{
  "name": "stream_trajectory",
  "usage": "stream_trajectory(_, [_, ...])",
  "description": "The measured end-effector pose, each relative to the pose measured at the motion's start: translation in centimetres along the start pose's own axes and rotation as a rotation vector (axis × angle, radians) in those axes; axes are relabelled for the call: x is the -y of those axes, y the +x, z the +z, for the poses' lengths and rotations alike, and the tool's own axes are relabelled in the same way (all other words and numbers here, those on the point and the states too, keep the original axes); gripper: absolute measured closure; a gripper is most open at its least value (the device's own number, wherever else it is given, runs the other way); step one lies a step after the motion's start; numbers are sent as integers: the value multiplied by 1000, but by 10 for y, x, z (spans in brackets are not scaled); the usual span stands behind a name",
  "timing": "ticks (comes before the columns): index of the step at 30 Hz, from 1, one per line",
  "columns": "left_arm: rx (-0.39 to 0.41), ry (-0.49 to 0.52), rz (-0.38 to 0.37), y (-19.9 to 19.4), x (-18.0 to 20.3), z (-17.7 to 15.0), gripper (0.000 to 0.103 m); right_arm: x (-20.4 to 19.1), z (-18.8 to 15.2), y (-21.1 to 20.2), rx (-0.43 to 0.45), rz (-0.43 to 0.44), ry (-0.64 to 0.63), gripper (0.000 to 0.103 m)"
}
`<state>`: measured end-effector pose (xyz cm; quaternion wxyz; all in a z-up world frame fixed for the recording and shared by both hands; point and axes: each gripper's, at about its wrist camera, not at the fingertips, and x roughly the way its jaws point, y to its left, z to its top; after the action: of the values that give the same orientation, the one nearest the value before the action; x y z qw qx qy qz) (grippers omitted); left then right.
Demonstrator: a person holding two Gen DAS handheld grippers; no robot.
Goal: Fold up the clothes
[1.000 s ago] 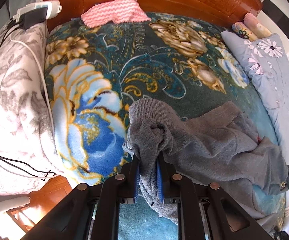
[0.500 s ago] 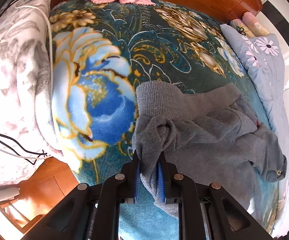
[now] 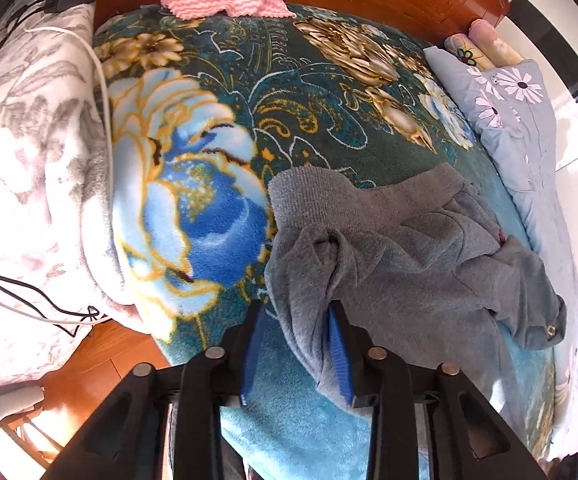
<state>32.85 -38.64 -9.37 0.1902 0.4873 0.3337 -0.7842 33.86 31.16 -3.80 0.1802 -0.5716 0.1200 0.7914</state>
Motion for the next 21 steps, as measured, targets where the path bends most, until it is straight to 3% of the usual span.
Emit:
stream_trajectory(2, [45,11,11,-15,-1,-4,60,-7,-2,-13,32,-33,-63,79])
stream_trajectory(5, [103,58,39,-28,13,-5,58,-17,-5,-32,81,-82,-156,68])
stream_trajectory(8, [125,101,-28,-22,44,-2,58,-50,4,-48,146,-54,-292,57])
stream_trajectory(11, [118,134,-76,-2,75,0,57,-106,48,-42,184,114,-326,57])
stream_trajectory(13, [109,155,-105,13,96,1,57,-146,84,-28,154,278,-272,57])
stream_trajectory(16, [96,181,-101,33,116,-9,57,-208,140,1,102,381,-259,56])
stream_trajectory(21, [24,145,-127,60,117,-31,57,-262,203,43,54,259,-275,56])
